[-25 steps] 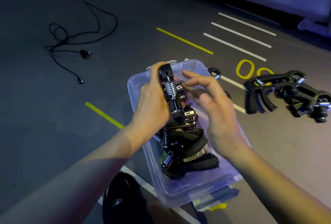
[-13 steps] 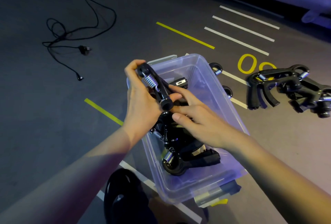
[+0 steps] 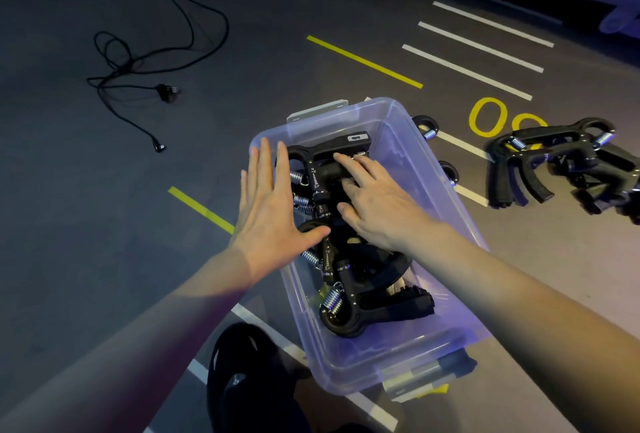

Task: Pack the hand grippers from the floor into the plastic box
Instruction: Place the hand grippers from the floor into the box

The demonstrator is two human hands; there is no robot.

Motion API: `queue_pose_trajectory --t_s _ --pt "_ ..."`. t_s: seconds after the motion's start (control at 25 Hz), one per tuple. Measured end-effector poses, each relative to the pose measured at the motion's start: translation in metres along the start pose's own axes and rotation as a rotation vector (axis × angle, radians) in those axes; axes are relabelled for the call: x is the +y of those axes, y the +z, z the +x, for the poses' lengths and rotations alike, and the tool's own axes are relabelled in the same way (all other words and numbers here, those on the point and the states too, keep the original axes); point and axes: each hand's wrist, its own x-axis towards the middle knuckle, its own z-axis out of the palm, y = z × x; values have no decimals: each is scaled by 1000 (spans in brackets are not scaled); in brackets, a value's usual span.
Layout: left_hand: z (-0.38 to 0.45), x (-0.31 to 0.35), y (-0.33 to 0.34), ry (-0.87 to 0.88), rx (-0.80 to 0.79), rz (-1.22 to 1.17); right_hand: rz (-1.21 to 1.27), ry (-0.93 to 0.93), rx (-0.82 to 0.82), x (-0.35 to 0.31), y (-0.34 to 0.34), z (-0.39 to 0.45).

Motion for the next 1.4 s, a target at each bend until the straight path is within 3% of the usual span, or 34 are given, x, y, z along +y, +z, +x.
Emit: queue_pose_trajectory --t_s 0.2,0.32,0.4,0.56,1.0,1.08,1.2,1.4 --pt "-1 2 -2 -22 -42 87 85 6 -114 -4 6 2" --pt "-1 4 -3 -37 -72 116 249 6 -8 -3 1 -1" --pt "-1 5 -4 -41 -83 130 221 1 62 -3 -2 0" --pt "0 6 -5 -51 -100 199 57 94 -86 0 0 17" --pt "1 9 -2 -53 -93 277 43 130 -124 7 7 21" --pt "1 11 -4 -79 -94 296 95 136 -47 5 -1 14" --pt "2 29 -5 -102 -44 247 191 154 203 8 -21 -10" --pt "4 86 2 94 57 94 272 257 604 35 -39 -64"
